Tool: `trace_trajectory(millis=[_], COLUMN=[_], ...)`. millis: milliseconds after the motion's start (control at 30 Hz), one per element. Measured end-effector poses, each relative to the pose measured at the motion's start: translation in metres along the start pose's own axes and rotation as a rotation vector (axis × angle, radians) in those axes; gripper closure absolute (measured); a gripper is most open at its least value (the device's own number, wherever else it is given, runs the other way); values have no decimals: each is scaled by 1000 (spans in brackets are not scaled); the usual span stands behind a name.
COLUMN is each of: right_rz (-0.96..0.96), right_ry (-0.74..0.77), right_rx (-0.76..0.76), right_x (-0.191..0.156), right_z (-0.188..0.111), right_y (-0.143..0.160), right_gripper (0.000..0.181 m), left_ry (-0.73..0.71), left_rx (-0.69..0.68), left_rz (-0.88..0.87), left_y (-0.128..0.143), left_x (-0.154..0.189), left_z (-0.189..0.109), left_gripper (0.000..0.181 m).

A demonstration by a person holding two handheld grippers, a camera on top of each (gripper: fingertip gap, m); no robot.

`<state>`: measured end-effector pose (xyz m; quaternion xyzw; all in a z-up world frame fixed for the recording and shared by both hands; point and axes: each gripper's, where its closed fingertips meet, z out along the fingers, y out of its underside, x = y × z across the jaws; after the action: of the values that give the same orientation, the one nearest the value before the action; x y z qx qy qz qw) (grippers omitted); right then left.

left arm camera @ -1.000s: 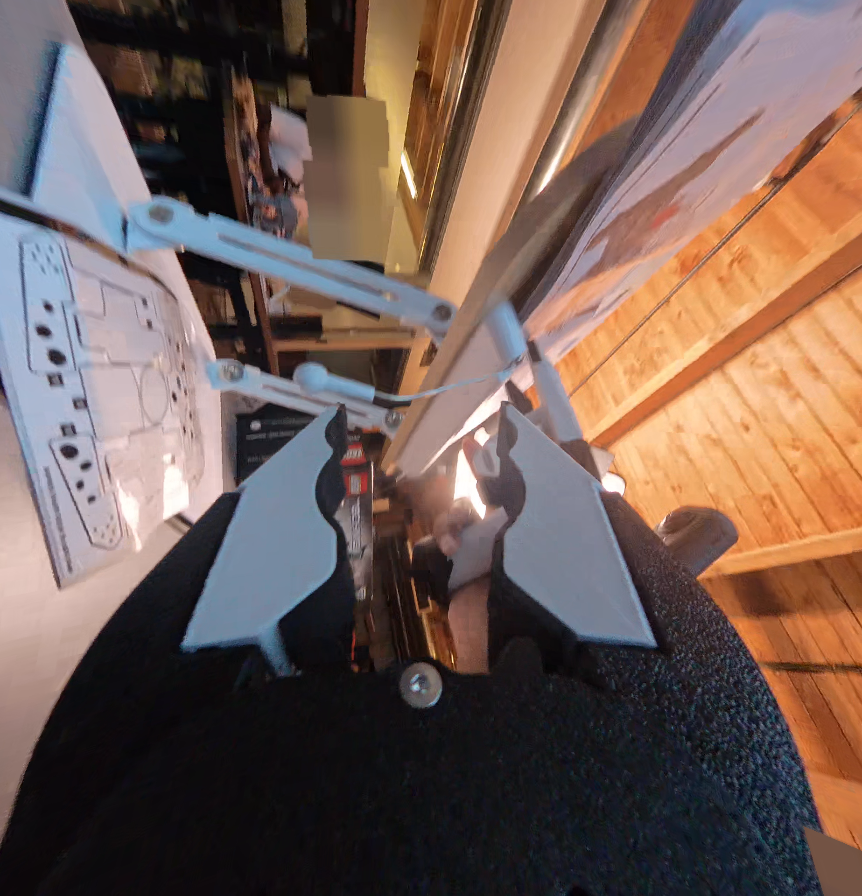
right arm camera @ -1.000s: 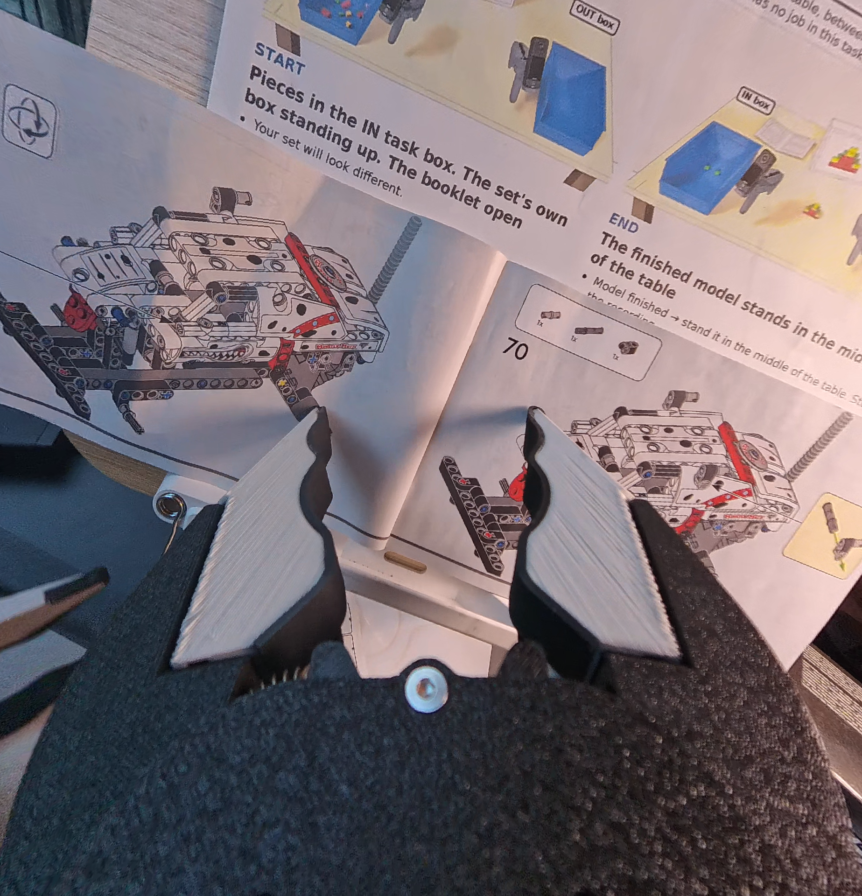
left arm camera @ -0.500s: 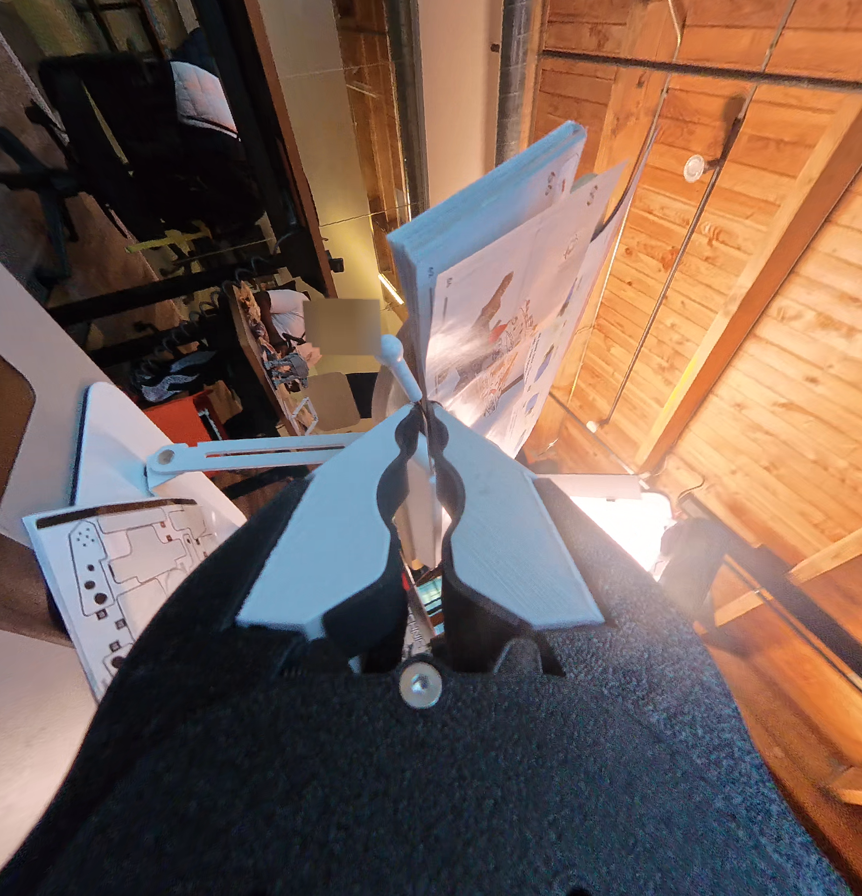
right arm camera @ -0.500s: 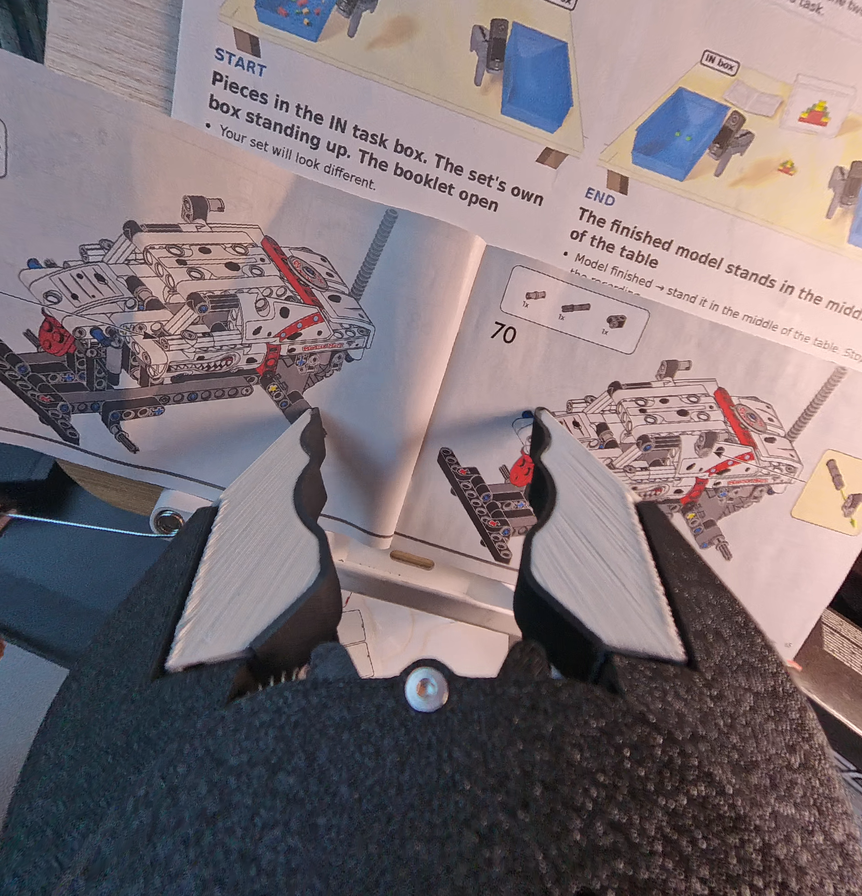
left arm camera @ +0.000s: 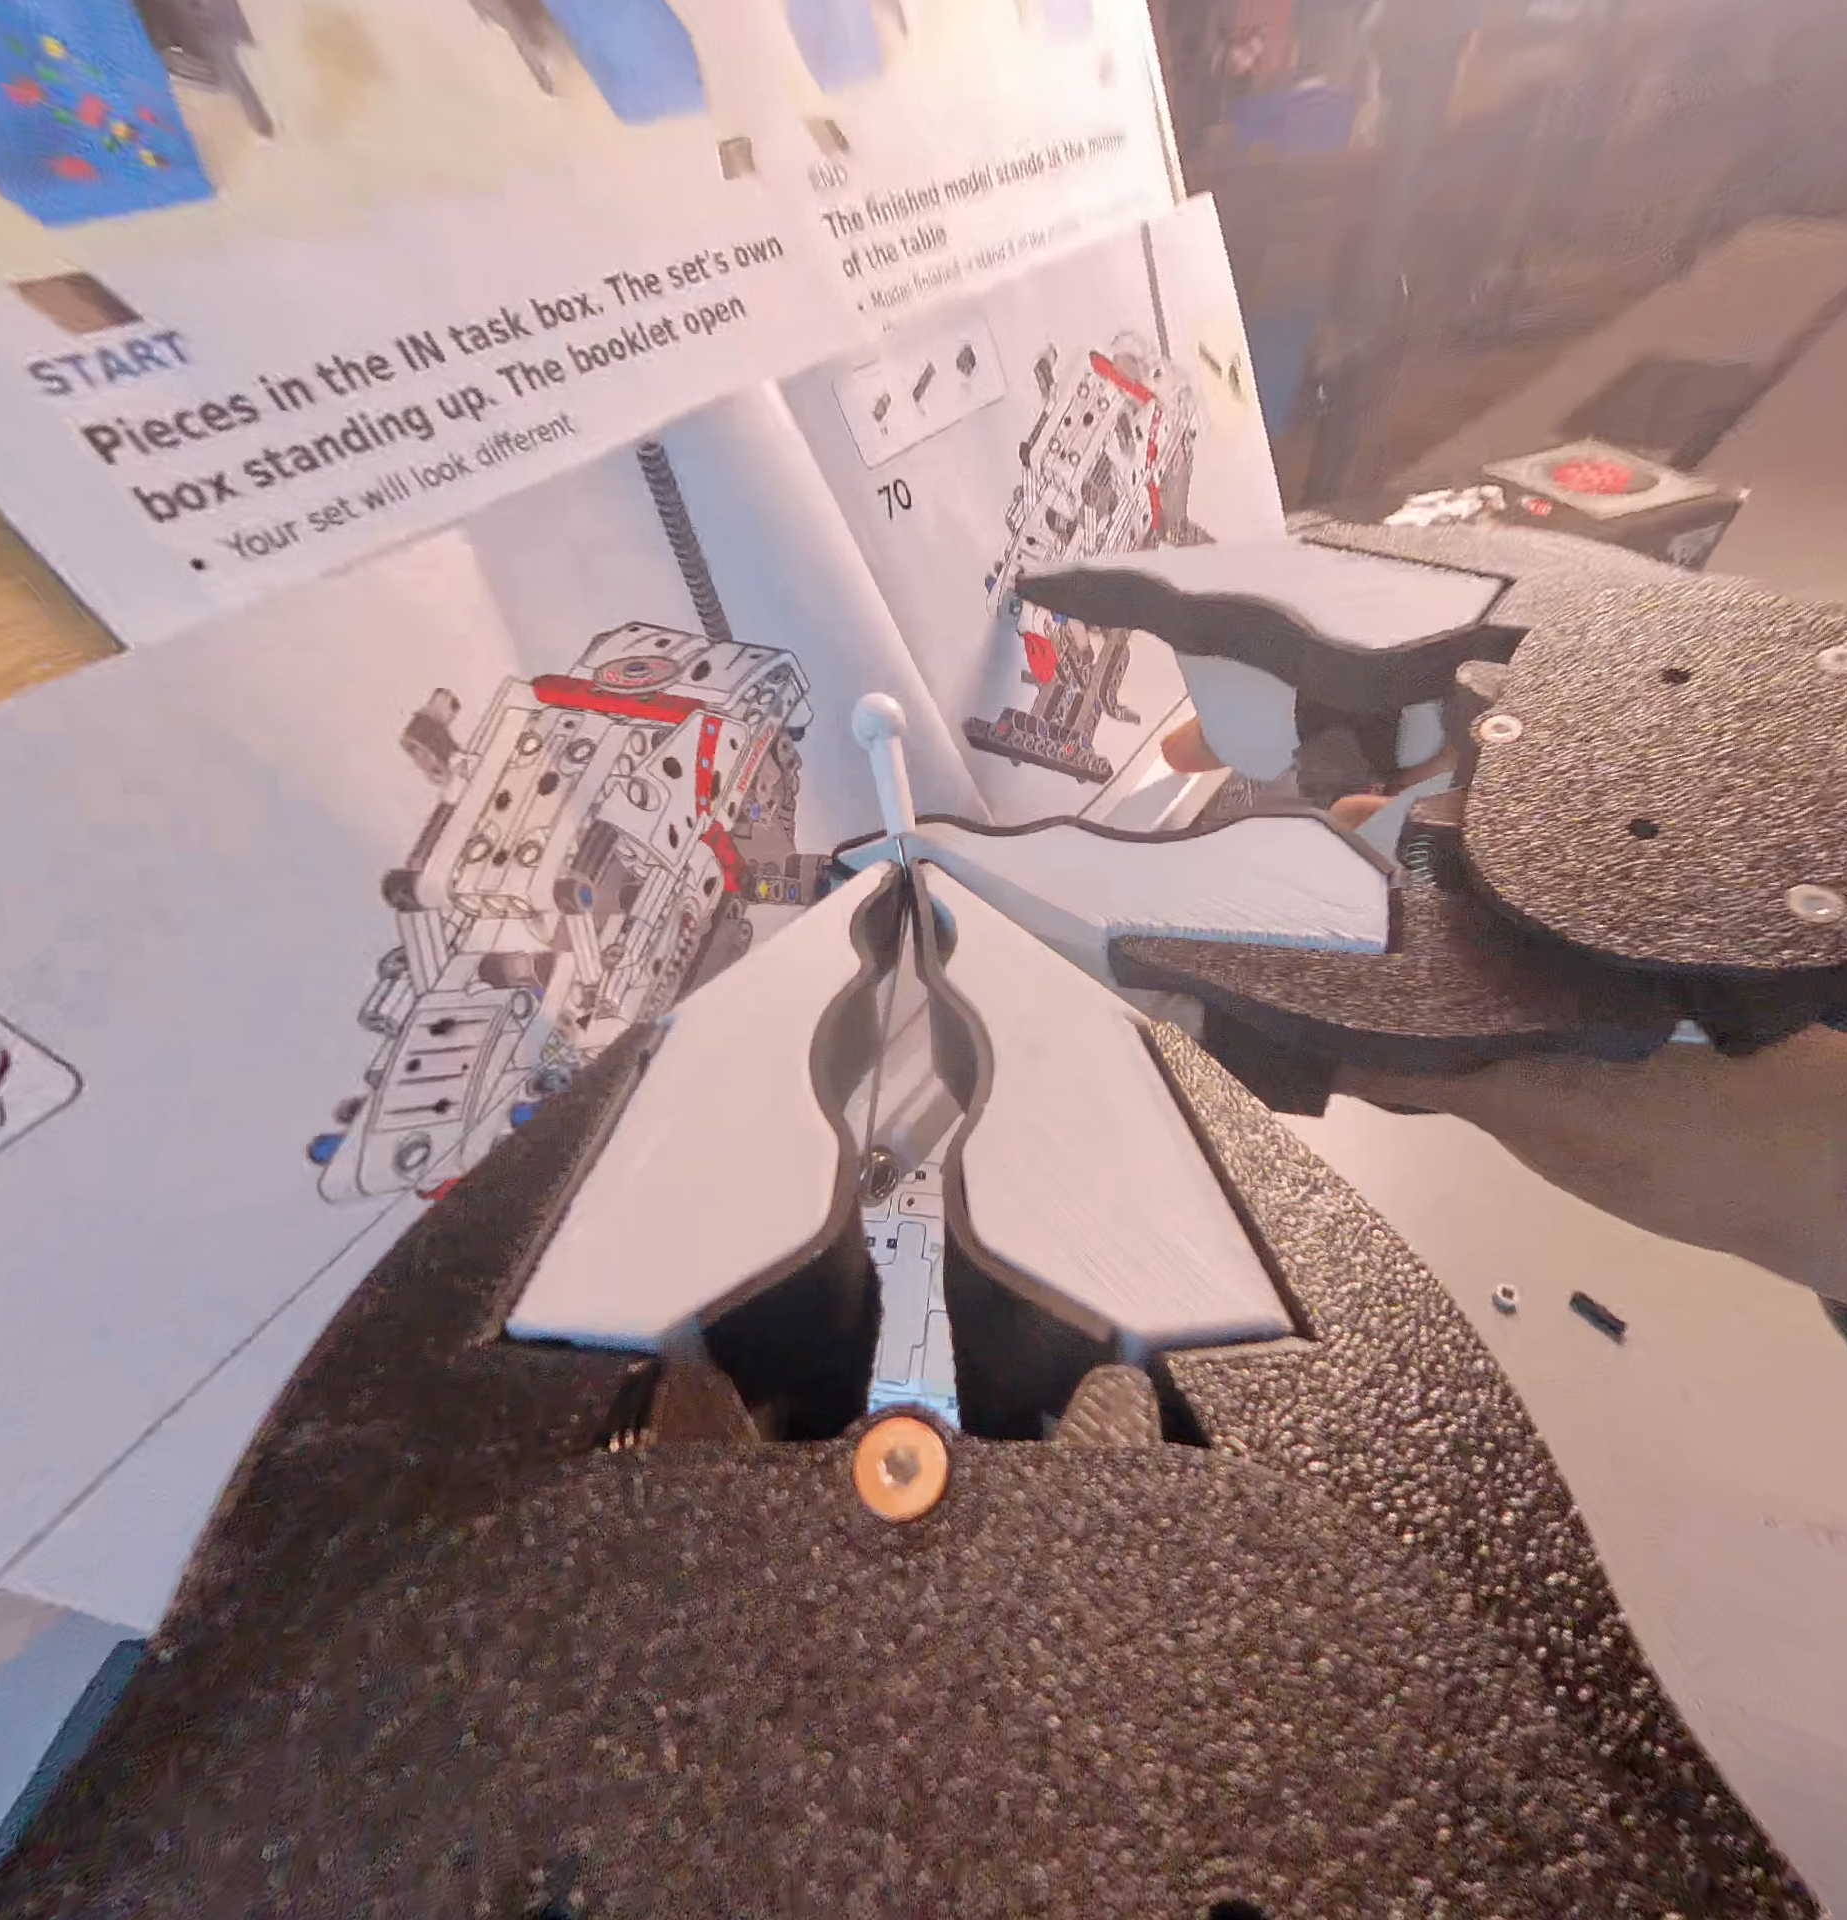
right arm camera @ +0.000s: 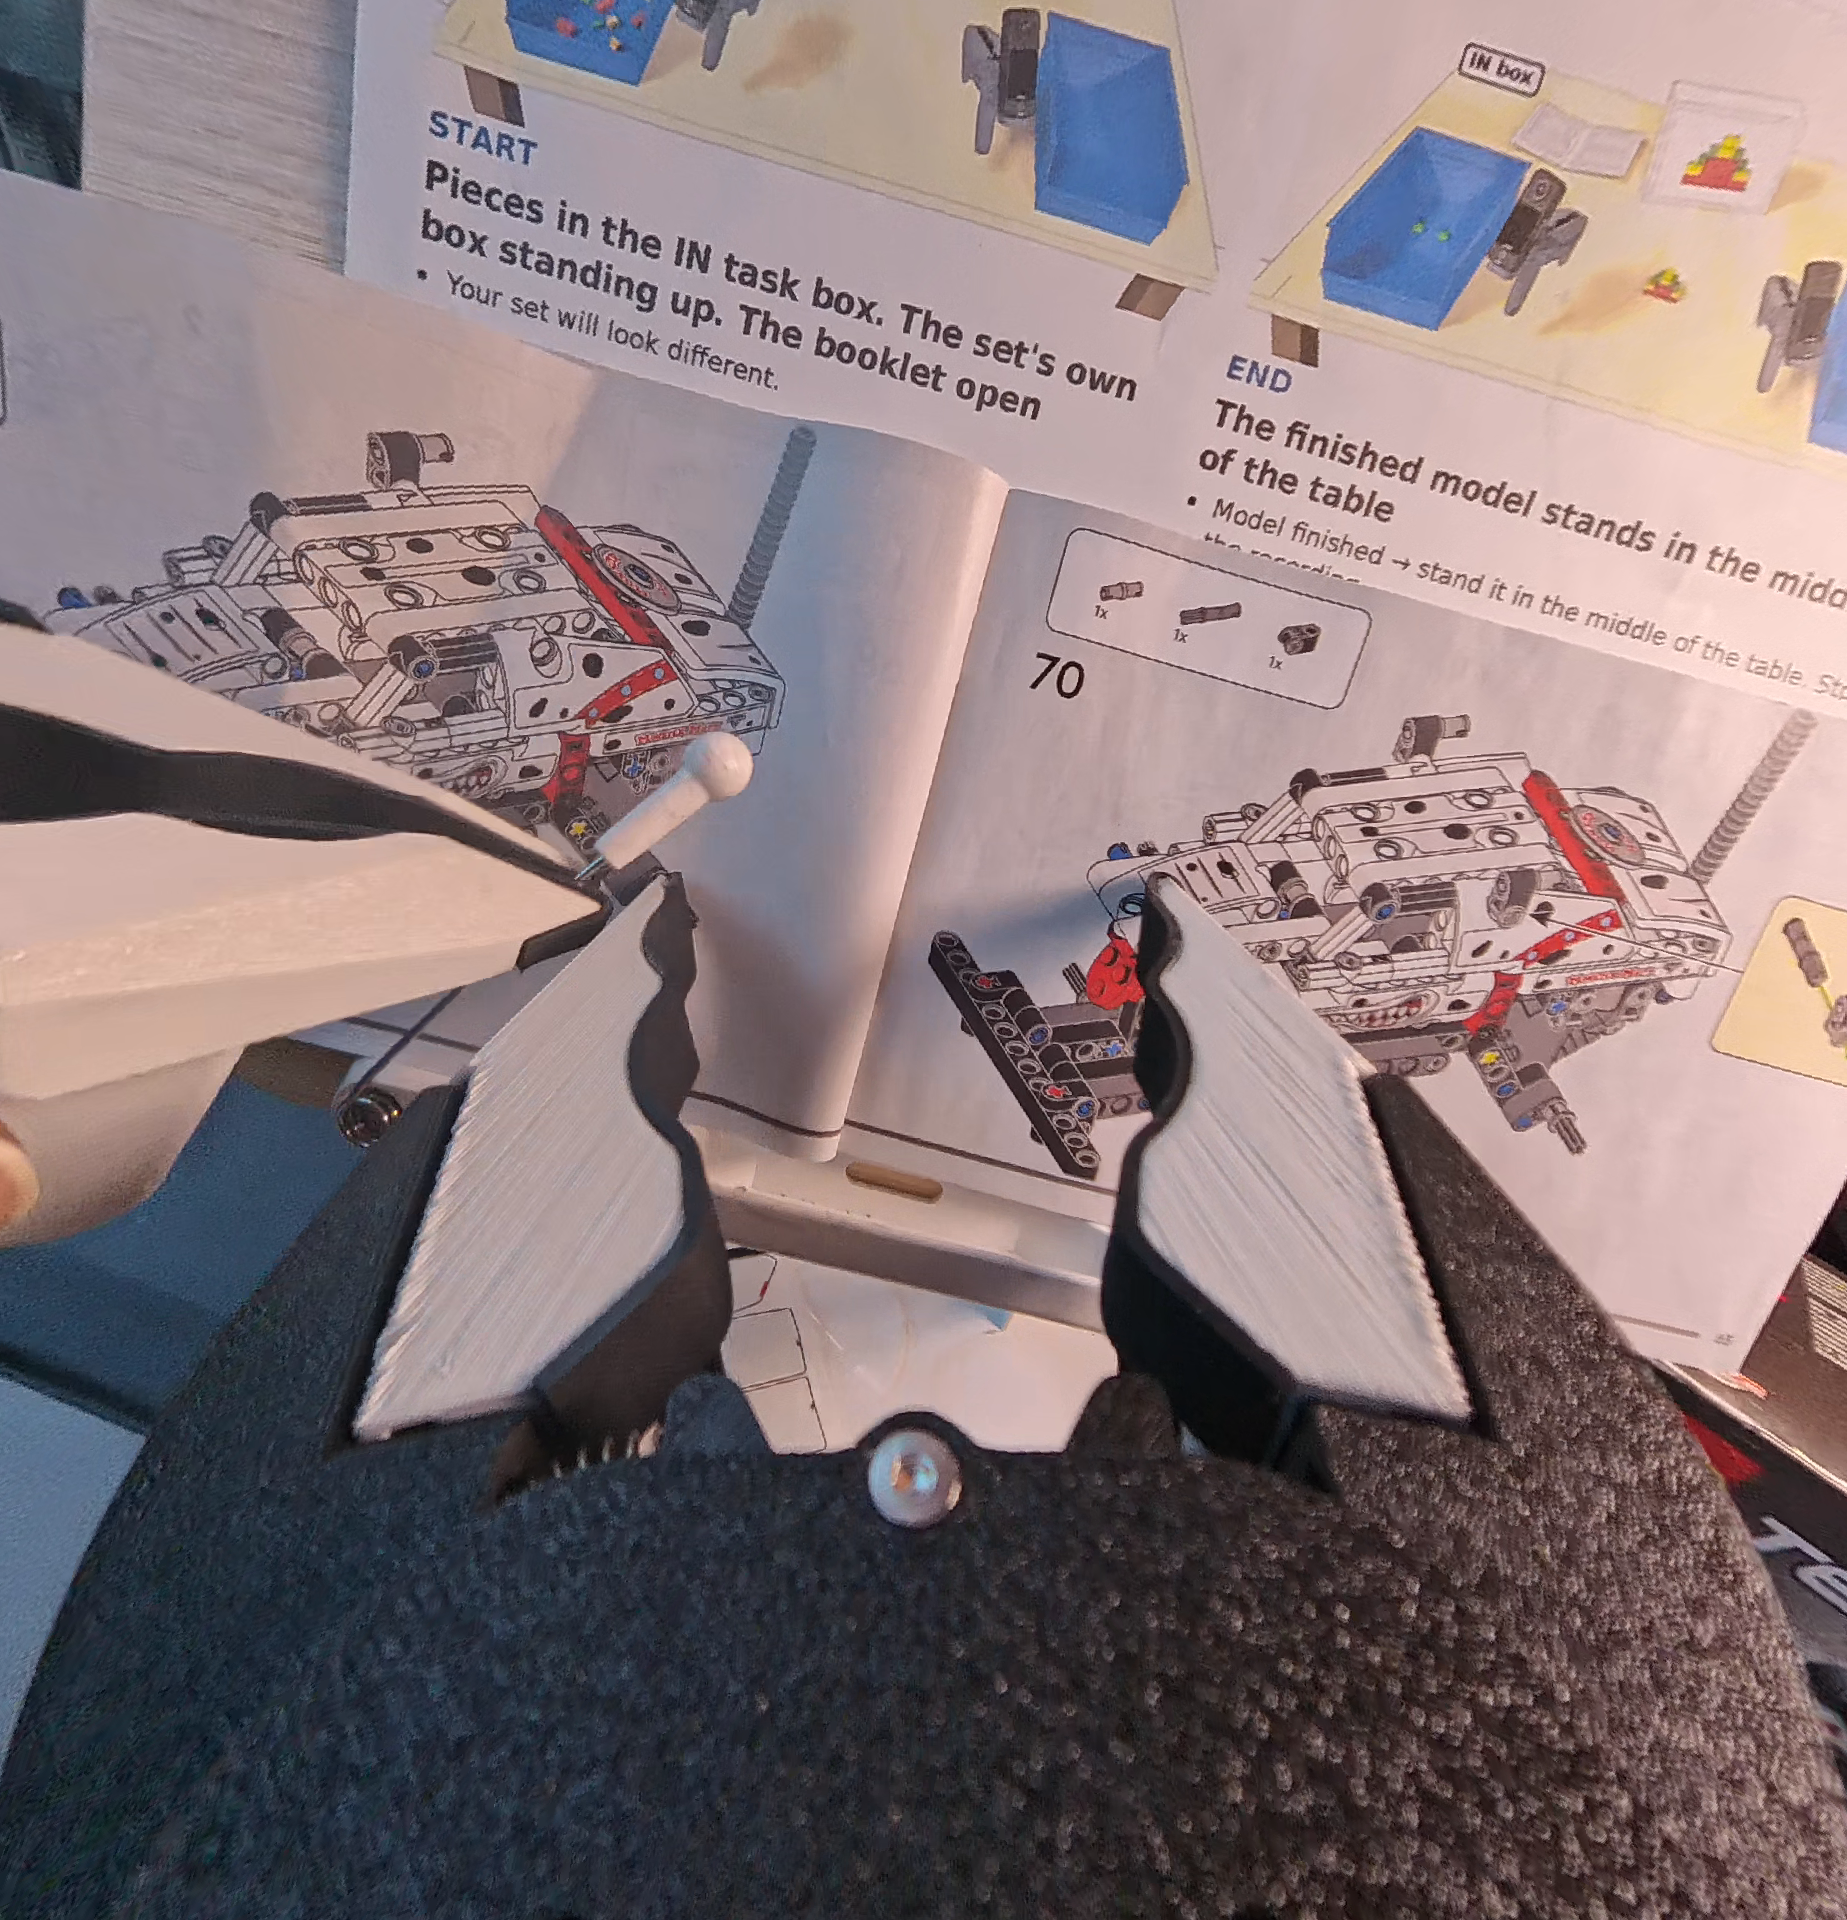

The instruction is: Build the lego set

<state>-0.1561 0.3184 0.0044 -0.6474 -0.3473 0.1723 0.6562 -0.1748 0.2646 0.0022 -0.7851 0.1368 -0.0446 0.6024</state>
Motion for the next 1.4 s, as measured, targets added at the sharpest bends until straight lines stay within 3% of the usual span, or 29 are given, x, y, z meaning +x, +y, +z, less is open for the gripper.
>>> trace_trajectory(millis=[233, 300, 367, 533, 667, 733, 767, 800, 833, 1067, 1233, 1300, 1333, 1400], right_rz=[-62, -53, -31, -47, -108, -157, -209, -292, -393, -1181, -1603, -1618, -1548, -1259], right_ry=[-59, -57, -55, -117, -61, -59, -46, -7, 67, 291, 271, 252, 253, 214], right_rx=[-15, 14, 46, -24, -119, -129, -137, -142, -150, -120, 9, 27, 28, -5], right_x=[15, 30, 48, 69, 77, 74, 76, 82, 95, 129, 108, 105, 107, 110], right_z=[-22, -36, -53, -71, -55, -45, -44, -45, -49, -57, -43, -37, -37, -44], right_y=[11, 14, 22, 84, 124, 128, 128, 126, 121, 78, 35, 33, 31, 31], right_gripper=[93, 95, 101, 135, 123, 131, 148, 178, 181, 179, 171, 167, 161, 132], left_ry=[22, 30, 13, -63, -42, -71, -109, -143, -156, -197, -178, -179, -180, -170], left_rx=[-124, -165, -121, -68, -159, -224, -253, -272, -264, -318, -314, -300, -292, -285], left_rz=[109, 107, 109, 243, 273, 257, 268, 290, 300, 332, 325, 315, 314, 309], left_y=[13, 18, 10, -4, 1, 8, 11, 13, 11, 11, 12, 12, 12, 12], left_x=[4, 6, 10, 25, 50, 50, 45, 40, 40, 41, 44, 44, 43, 44], left_z=[14, 13, 7, 8, 42, 60, 66, 71, 73, 74, 74, 74, 74, 74], left_gripper=[180, 173, 168, 172, 175, 178, 180, 181, 181, 181, 181, 181, 181, 181])
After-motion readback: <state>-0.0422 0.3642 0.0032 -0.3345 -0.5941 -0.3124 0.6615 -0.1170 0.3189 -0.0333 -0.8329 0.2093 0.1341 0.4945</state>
